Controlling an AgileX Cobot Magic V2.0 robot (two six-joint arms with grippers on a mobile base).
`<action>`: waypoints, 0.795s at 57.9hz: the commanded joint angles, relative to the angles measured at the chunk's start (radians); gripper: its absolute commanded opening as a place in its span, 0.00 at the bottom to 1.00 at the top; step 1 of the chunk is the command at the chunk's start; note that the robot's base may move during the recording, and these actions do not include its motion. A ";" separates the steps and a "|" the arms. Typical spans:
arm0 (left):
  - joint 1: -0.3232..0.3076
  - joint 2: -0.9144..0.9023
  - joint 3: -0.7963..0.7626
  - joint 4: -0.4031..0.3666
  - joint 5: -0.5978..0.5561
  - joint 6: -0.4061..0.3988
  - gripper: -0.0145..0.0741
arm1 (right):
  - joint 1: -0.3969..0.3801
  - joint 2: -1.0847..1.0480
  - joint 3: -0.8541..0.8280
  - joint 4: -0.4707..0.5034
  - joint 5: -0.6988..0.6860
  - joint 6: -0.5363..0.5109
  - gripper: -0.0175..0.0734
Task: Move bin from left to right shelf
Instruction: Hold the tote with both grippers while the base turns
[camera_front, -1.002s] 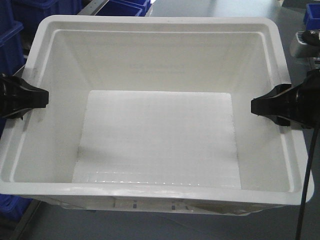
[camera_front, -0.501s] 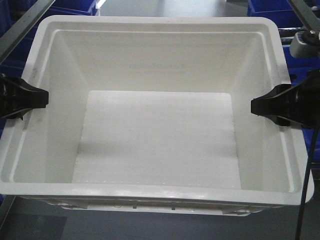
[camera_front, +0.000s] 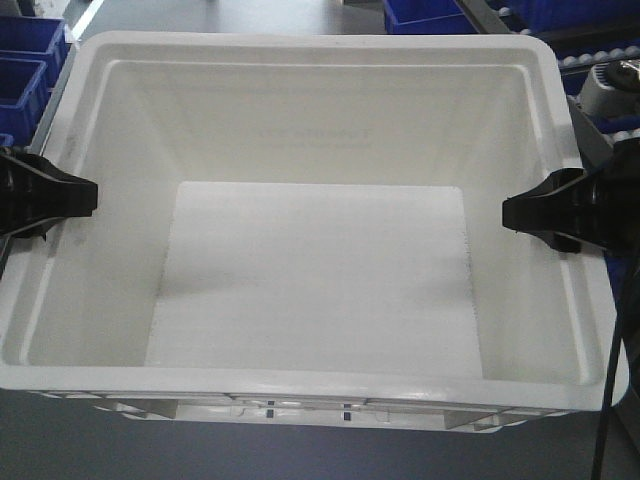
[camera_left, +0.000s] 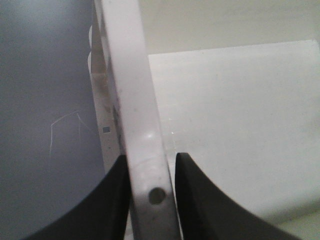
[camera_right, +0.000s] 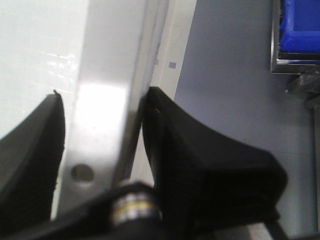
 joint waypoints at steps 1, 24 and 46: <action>-0.015 -0.032 -0.050 -0.117 -0.115 0.022 0.16 | 0.011 -0.030 -0.047 0.115 -0.096 -0.046 0.19; -0.015 -0.032 -0.050 -0.117 -0.114 0.022 0.16 | 0.011 -0.030 -0.047 0.115 -0.096 -0.046 0.19; -0.015 -0.032 -0.050 -0.117 -0.114 0.022 0.16 | 0.011 -0.030 -0.047 0.115 -0.096 -0.046 0.19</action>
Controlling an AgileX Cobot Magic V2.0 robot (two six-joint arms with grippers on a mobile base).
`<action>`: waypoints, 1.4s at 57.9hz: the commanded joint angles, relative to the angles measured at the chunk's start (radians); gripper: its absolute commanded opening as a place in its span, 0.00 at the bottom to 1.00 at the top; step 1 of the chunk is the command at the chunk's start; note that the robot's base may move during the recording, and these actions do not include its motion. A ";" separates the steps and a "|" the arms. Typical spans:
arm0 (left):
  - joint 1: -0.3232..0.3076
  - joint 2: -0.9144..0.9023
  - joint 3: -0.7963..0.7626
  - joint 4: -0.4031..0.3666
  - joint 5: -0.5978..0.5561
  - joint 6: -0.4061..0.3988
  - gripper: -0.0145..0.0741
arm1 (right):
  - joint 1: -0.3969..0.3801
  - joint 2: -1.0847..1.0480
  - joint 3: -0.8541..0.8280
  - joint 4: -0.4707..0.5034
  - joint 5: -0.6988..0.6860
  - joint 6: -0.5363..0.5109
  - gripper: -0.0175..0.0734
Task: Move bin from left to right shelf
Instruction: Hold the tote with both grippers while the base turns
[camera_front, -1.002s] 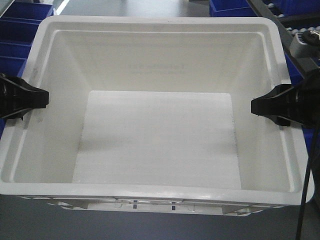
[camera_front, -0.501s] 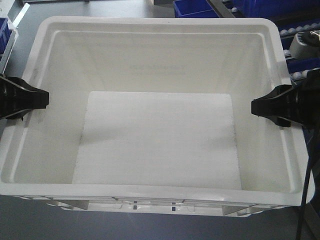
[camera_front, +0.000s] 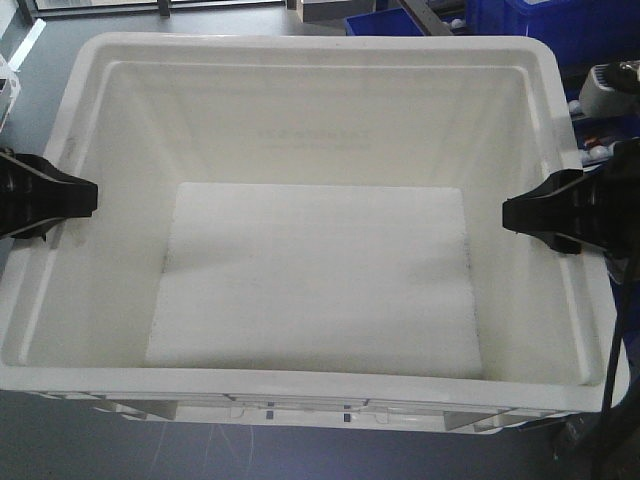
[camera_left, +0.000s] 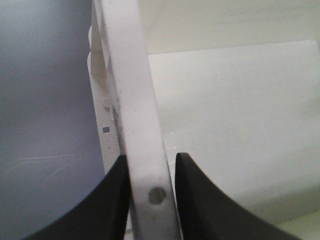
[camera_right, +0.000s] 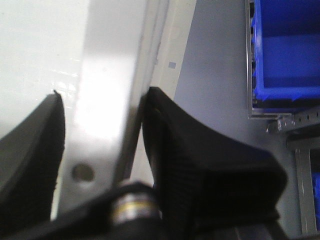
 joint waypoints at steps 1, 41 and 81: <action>-0.015 -0.032 -0.050 -0.115 -0.117 0.022 0.16 | 0.011 -0.030 -0.047 0.116 -0.099 -0.046 0.19; -0.015 -0.032 -0.050 -0.115 -0.117 0.022 0.16 | 0.011 -0.030 -0.047 0.116 -0.095 -0.046 0.19; -0.015 -0.032 -0.050 -0.115 -0.117 0.022 0.16 | 0.011 -0.030 -0.047 0.116 -0.093 -0.046 0.19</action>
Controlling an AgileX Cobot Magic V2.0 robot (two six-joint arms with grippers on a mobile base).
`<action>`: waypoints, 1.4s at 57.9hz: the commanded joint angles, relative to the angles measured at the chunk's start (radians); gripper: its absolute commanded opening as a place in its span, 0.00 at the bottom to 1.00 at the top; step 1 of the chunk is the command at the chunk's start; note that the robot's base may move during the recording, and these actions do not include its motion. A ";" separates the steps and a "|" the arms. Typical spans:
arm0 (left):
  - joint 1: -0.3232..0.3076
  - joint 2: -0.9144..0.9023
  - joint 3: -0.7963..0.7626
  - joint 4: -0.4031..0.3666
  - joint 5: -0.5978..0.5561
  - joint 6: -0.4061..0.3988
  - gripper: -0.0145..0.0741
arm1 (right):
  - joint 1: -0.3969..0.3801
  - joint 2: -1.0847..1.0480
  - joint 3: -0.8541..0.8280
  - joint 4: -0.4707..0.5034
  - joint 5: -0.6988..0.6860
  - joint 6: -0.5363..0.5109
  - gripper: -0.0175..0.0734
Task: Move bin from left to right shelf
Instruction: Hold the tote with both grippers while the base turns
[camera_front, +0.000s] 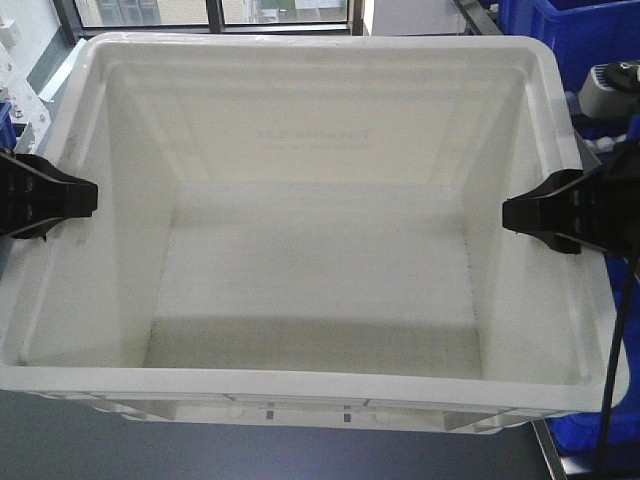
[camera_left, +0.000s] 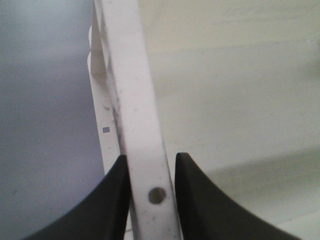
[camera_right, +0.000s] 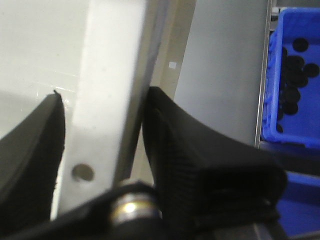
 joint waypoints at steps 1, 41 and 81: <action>-0.015 -0.032 -0.050 -0.115 -0.118 0.022 0.16 | 0.011 -0.030 -0.047 0.116 -0.093 -0.047 0.19; -0.015 -0.027 -0.050 -0.116 -0.118 0.022 0.16 | 0.011 -0.030 -0.047 0.116 -0.094 -0.047 0.19; -0.015 -0.027 -0.050 -0.116 -0.118 0.022 0.16 | 0.011 -0.030 -0.047 0.116 -0.092 -0.047 0.19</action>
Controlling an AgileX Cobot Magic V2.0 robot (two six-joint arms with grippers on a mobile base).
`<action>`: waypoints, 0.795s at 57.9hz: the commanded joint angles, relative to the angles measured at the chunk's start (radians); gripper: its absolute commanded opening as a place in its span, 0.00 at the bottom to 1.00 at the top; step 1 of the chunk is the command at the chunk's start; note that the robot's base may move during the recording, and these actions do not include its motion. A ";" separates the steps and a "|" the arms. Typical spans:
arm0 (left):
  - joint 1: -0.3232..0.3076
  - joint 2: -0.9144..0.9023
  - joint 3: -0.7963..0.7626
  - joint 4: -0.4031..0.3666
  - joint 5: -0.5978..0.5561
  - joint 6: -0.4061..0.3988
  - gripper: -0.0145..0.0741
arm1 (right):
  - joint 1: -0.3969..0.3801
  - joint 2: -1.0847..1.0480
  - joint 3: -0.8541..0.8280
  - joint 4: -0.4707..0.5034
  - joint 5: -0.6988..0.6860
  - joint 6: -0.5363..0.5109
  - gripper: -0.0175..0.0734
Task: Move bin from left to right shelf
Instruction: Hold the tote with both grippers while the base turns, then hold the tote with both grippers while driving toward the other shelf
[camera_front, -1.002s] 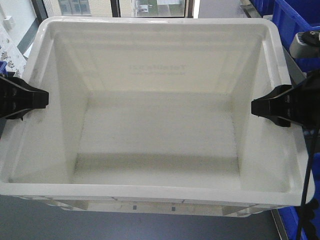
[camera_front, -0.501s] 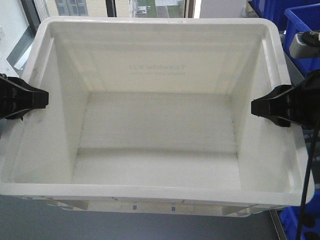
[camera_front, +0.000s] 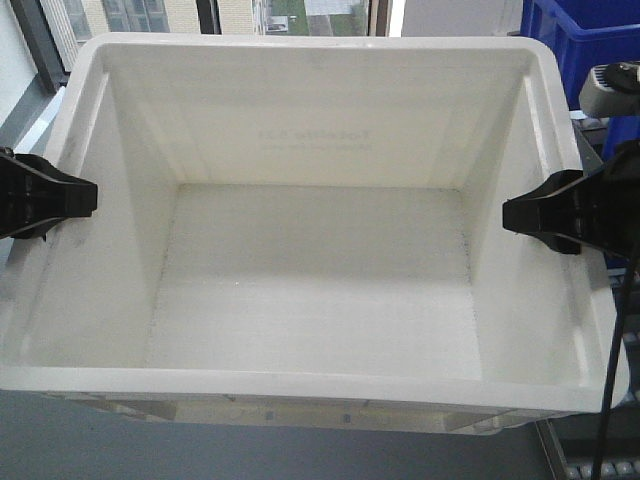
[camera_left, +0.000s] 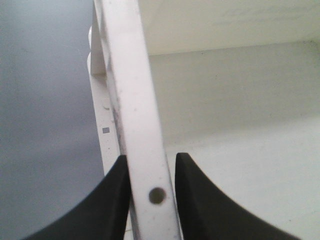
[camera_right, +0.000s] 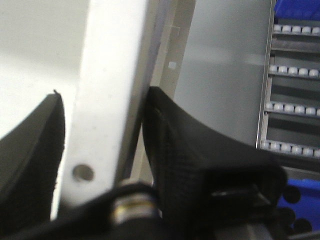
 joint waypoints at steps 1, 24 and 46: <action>-0.015 -0.025 -0.050 -0.116 -0.118 0.022 0.16 | 0.011 -0.030 -0.047 0.116 -0.094 -0.047 0.19; -0.015 -0.025 -0.050 -0.116 -0.118 0.022 0.16 | 0.011 -0.030 -0.047 0.116 -0.094 -0.047 0.19; -0.015 -0.025 -0.050 -0.116 -0.118 0.022 0.16 | 0.011 -0.030 -0.047 0.116 -0.094 -0.047 0.19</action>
